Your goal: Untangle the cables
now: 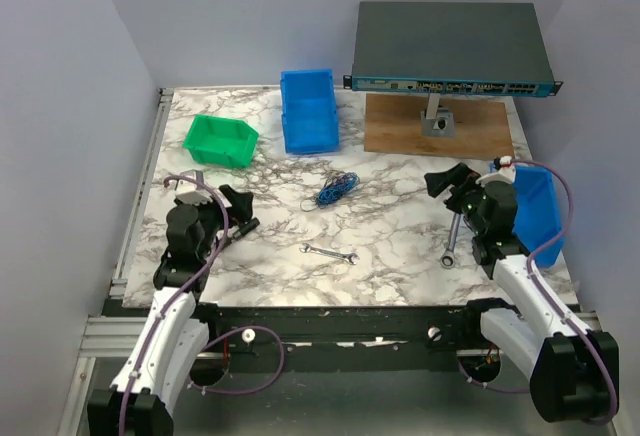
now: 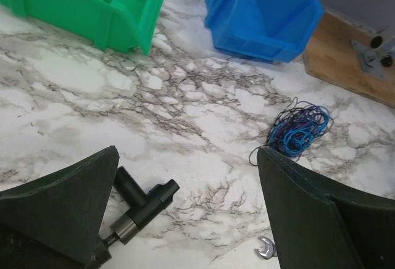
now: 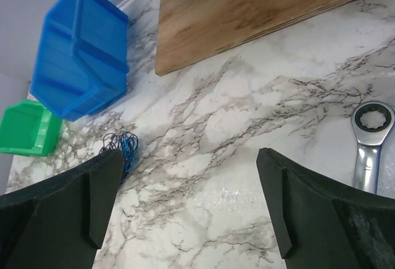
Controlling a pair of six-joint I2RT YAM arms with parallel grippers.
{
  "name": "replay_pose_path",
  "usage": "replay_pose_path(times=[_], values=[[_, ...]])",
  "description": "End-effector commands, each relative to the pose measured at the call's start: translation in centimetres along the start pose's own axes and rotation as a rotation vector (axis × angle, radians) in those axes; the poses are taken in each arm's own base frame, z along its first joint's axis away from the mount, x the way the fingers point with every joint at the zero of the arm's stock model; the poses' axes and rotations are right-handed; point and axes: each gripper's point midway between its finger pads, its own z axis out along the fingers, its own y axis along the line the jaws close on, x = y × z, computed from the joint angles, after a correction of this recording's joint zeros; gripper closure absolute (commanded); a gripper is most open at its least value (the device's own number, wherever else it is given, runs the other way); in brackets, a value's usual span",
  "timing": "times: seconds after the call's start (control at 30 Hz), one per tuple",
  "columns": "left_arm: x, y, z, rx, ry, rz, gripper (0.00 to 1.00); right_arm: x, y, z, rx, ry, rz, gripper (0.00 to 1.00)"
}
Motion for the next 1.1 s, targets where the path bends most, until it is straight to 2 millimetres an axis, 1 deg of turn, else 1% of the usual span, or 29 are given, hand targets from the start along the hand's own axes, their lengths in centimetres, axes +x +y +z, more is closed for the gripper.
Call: replay_pose_path(times=[0.0,0.07,0.17,0.2,0.23,0.27,0.3,0.33,0.37,0.4,0.43,0.47,0.5,0.53,0.6,0.7,0.77,0.8,0.87,0.97,1.07], values=[[-2.0,-2.9,-1.6,0.172,-0.124,0.031,0.01,-0.8,1.4,0.5,-0.044,-0.005,0.052,0.0],[-2.4,-2.7,-1.9,0.168,-0.17,0.021,0.01,-0.3,2.1,0.8,-0.082,0.037,0.037,0.0],[-1.1,-1.0,-1.5,0.105,-0.192,-0.155,0.01,0.4,2.4,1.5,-0.098,0.088,0.023,0.0],[-0.8,-1.5,-1.3,0.144,-0.194,-0.166,0.01,0.8,2.5,1.7,-0.103,0.108,0.026,0.0],[-1.1,-2.7,-1.3,0.216,-0.204,-0.119,0.01,1.0,2.9,1.9,-0.119,0.122,0.028,0.0],[-1.0,-4.4,-1.4,0.304,-0.174,-0.067,0.01,1.4,3.6,2.1,-0.151,0.141,0.03,0.0],[-0.8,-5.3,-1.0,0.333,-0.123,-0.052,0.01,1.8,4.2,2.4,-0.176,0.157,0.033,0.0],[-0.6,-6.0,-0.4,0.328,-0.069,-0.049,0.01,2.2,4.9,2.7,-0.191,0.17,0.033,0.0],[0.0,-6.1,0.4,0.305,-0.018,-0.045,0.01,2.7,5.2,3.2,-0.186,0.185,0.034,0.0],[0.2,-6.8,1.0,0.301,0.017,-0.037,0.01,3.0,5.6,3.5,-0.191,0.197,0.033,0.01],[1.2,-7.2,1.7,0.3,0.068,-0.031,0.01,3.5,6.0,4.0,-0.199,0.213,0.033,0.02],[1.7,-8.1,2.2,0.319,0.104,-0.026,0.01,3.8,6.8,4.3,-0.221,0.223,0.032,0.03],[2.5,-8.7,2.8,0.318,0.15,-0.021,0.02,4.3,7.5,4.5,-0.239,0.235,0.027,0.06],[3.1,-9.6,3.4,0.325,0.187,-0.01,0.04,4.8,8.2,4.8,-0.257,0.247,0.018,0.09],[4.0,-11.1,4.5,0.343,0.253,0.022,0.09,5.8,9.1,5.2,-0.27,0.266,0.014,0.13],[4.9,-12.4,6.3,0.334,0.334,0.058,0.18,7.6,10.4,5.5,-0.308,0.302,0.035,0.17],[5.3,-13.3,7.6,0.338,0.373,0.085,0.23,8.8,11.2,5.9,-0.333,0.326,0.037,0.23],[5.9,-13.5,8.1,0.332,0.399,0.1,0.25,9.5,11.3,6.1,-0.337,0.343,0.04,0.23],[7.2,-14.2,8.9,0.343,0.44,0.146,0.26,10.5,11.7,6.5,-0.357,0.358,0.053,0.23],[9.9,-14.5,10.0,0.34,0.525,0.182,0.27,11.9,11.6,7.4,-0.357,0.384,0.084,0.23],[11.8,-15.3,10.9,0.367,0.604,0.178,0.31,13.3,12.2,7.3,-0.39,0.379,0.1,0.23]])
